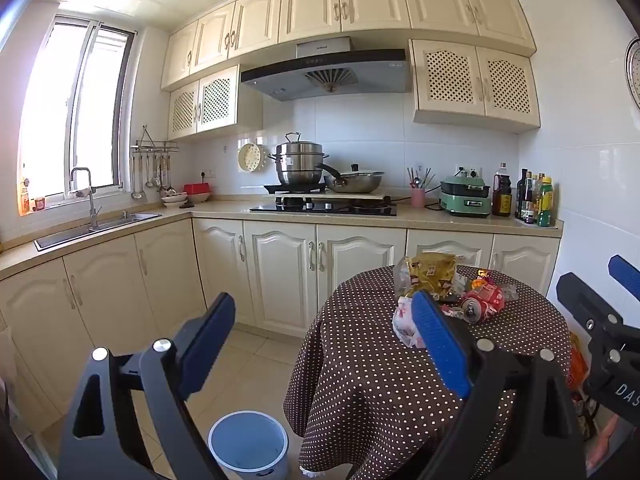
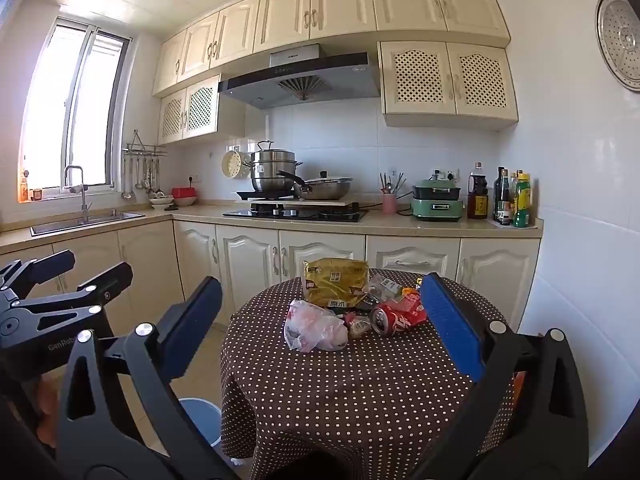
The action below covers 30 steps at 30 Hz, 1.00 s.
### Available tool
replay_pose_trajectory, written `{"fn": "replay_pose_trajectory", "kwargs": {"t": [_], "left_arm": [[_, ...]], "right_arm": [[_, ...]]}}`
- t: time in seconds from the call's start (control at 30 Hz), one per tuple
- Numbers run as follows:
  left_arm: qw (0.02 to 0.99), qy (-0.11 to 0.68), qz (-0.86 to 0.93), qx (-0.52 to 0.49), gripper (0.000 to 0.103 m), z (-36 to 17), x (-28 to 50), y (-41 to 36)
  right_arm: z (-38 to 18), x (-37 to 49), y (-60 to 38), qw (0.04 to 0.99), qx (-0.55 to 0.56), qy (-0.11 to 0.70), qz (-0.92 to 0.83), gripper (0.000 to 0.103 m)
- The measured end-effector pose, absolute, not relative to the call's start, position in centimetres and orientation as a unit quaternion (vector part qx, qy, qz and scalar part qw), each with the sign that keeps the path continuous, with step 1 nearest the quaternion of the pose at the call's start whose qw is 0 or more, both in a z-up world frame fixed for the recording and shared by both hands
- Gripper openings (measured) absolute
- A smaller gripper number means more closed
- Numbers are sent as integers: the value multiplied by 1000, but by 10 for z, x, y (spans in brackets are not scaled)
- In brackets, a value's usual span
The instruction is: Collect trash
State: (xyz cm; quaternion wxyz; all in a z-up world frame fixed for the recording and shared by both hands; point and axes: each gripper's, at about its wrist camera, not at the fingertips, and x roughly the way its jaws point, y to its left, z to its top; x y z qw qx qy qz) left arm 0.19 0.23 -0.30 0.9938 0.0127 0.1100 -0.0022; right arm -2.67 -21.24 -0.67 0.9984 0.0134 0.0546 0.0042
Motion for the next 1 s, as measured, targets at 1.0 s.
{"fn": "replay_pose_trajectory", "kwargs": {"t": [1.0], "left_arm": [[993, 114, -1, 10, 88, -10, 3, 4]], "right_arm": [[-10, -23, -211, 998, 14, 58, 5, 97]]}}
